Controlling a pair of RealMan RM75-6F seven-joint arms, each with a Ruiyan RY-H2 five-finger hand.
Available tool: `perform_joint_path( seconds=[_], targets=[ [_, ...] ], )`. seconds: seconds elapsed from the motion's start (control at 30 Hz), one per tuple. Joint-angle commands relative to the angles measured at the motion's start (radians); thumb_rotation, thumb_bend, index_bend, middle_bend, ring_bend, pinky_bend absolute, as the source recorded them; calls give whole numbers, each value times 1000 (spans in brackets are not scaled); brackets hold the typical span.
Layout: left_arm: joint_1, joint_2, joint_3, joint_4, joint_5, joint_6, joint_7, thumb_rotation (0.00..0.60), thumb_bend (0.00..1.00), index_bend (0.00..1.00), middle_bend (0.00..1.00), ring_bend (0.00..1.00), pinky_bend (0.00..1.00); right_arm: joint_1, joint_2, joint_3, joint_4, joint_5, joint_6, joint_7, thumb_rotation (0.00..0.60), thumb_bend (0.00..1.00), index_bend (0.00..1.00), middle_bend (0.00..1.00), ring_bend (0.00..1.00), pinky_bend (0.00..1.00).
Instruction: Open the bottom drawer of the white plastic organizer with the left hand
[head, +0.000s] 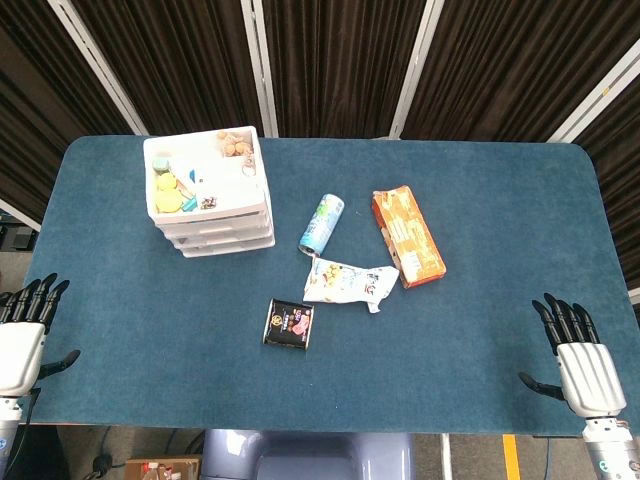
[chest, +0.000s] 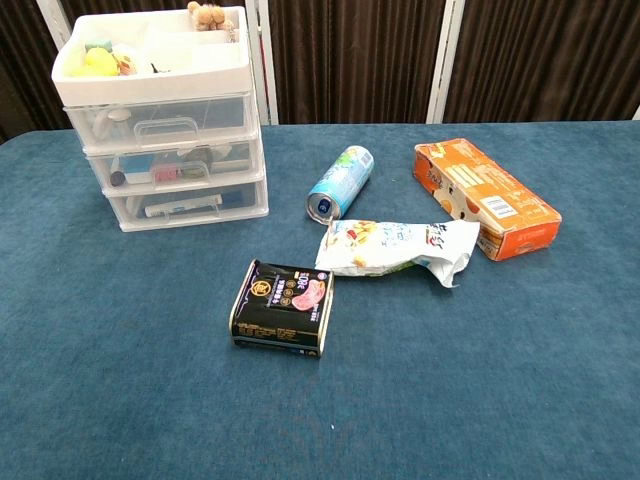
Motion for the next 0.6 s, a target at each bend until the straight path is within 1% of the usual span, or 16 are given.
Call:
perform_joint_path(
  seconds=[0.03, 0.3, 0.4, 0.47, 0.53, 0.57, 0.6],
  targets=[
    [0, 0, 1, -2, 0, -2, 3, 600, 0, 63, 0, 0, 102, -1, 1, 0, 0, 0, 2, 4, 600, 98, 0, 0, 0, 3],
    [0, 1, 0, -7, -6, -3, 1, 600, 0, 63, 0, 0, 103, 0, 1, -1, 0, -5, 0, 9, 600, 98, 0, 0, 0, 3],
    [-1, 1, -1, -12, -12, -9, -9, 600, 8, 64, 0, 0, 131, 1, -1, -1, 0, -3, -2, 9, 600, 98, 0, 0, 0, 3],
    [-2, 1, -1, -20, -18, -16, -18, 600, 37, 70, 11, 0, 168, 1, 0, 0, -1, -1, -2, 10, 600, 98, 0, 0, 0, 3],
    [-4, 2, -2, -30, -24, -22, -31, 600, 111, 85, 70, 32, 230, 0, 0, 0, -2, -1, -2, 12, 600, 99, 0, 0, 0, 3],
    [-4, 2, -4, -36, -26, -23, -39, 600, 175, 98, 134, 88, 290, 0, 1, -1, -3, -2, -2, 14, 600, 99, 0, 0, 0, 3],
    [-5, 0, -6, -43, -27, -23, -50, 600, 246, 114, 227, 183, 372, 0, 1, -1, -2, -3, -2, 14, 600, 98, 0, 0, 0, 3]
  ],
)
